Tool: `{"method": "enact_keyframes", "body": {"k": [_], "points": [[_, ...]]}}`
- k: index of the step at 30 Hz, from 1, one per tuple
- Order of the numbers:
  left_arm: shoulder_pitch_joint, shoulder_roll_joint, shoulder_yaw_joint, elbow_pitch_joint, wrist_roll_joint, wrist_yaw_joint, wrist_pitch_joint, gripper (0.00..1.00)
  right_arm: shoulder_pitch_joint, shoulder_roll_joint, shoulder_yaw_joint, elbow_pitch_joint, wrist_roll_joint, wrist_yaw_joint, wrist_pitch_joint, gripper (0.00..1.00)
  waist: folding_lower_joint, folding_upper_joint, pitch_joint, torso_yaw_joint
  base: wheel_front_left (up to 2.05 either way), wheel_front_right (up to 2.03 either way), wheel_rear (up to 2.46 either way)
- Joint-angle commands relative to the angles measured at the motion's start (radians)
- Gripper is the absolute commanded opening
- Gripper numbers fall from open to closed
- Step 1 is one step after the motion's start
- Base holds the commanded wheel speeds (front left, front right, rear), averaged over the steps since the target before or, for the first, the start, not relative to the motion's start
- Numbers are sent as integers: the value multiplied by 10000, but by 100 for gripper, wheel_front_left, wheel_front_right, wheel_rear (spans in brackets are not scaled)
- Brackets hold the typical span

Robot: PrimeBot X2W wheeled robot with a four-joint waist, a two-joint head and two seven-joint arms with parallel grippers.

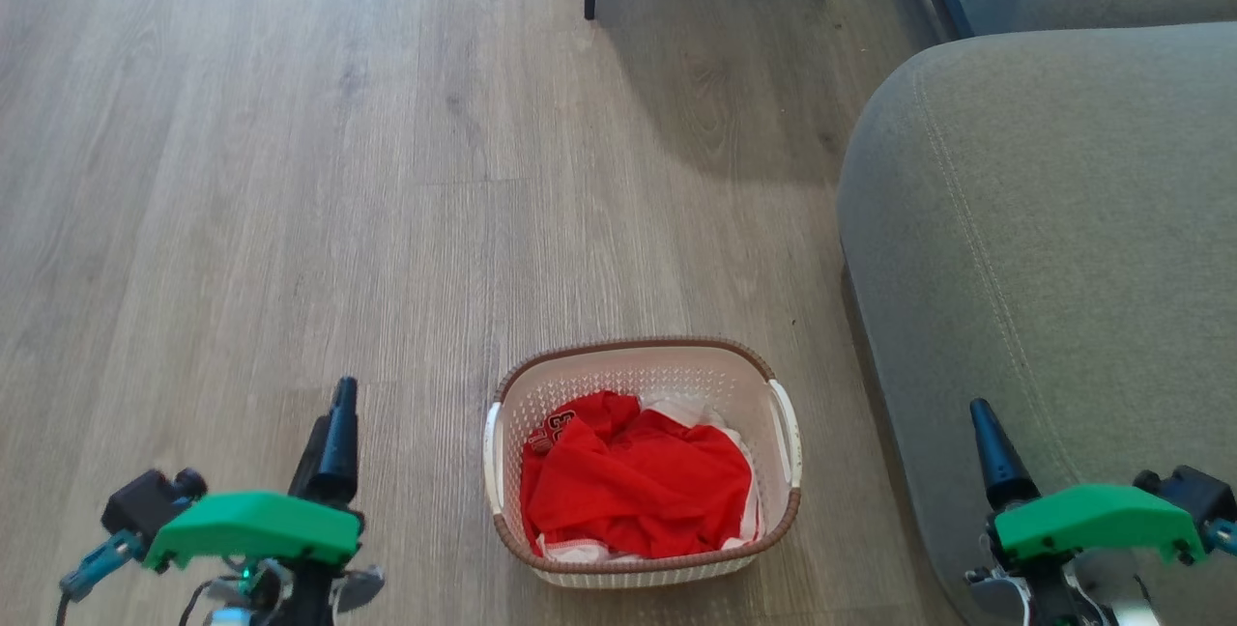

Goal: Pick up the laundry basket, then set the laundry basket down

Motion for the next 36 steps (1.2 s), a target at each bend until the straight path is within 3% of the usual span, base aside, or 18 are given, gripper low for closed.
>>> {"method": "enact_keyframes", "body": {"k": [1, 12, 36], "points": [[-482, 124, 29, -425, 570, 39, -171, 100, -503, -109, 163, -425, -453, 7, -165, 100, 0, 0, 3, 6, 0, 0, 0], [-315, 139, -99, -485, 2743, 171, -522, 100, -509, -125, 450, -599, -2076, 8, -517, 100, 0, 0, 11, 8, 0, 0, 0], [-2, 170, -295, -662, 5958, 408, -1195, 100, -583, -157, 1011, -855, -4696, 11, -1190, 100, 0, 0, -42, 7, 0, 0, 0]]}}
